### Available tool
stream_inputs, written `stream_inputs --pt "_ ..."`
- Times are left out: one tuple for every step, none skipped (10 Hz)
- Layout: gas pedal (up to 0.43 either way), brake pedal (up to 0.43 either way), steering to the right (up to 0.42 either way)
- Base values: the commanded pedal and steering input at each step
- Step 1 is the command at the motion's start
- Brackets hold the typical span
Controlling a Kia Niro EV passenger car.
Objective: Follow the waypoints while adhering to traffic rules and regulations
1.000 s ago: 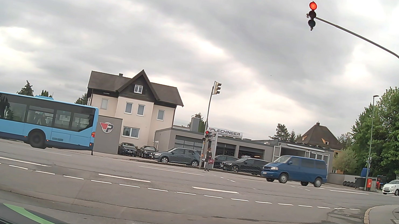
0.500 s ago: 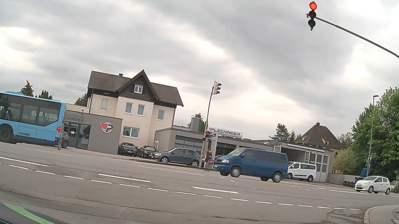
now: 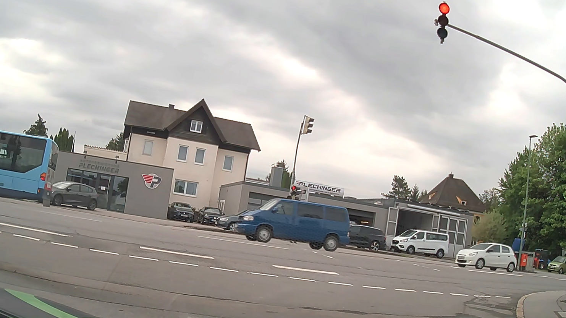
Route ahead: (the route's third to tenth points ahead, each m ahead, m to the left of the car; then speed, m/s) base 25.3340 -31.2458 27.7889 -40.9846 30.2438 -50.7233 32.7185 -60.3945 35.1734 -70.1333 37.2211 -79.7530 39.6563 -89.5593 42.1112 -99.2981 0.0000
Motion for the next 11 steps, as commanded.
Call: stream_inputs --pt "0.000 0.287 0.101" --pt "0.000 0.287 0.101" --pt "0.000 0.287 0.101" --pt "0.000 0.287 0.101" --pt "0.000 0.287 0.101" --pt "0.000 0.287 0.101" --pt "0.000 0.287 0.101" --pt "0.000 0.287 0.101" --pt "0.000 0.287 0.101" --pt "0.000 0.287 0.101" --pt "0.000 0.287 0.101"
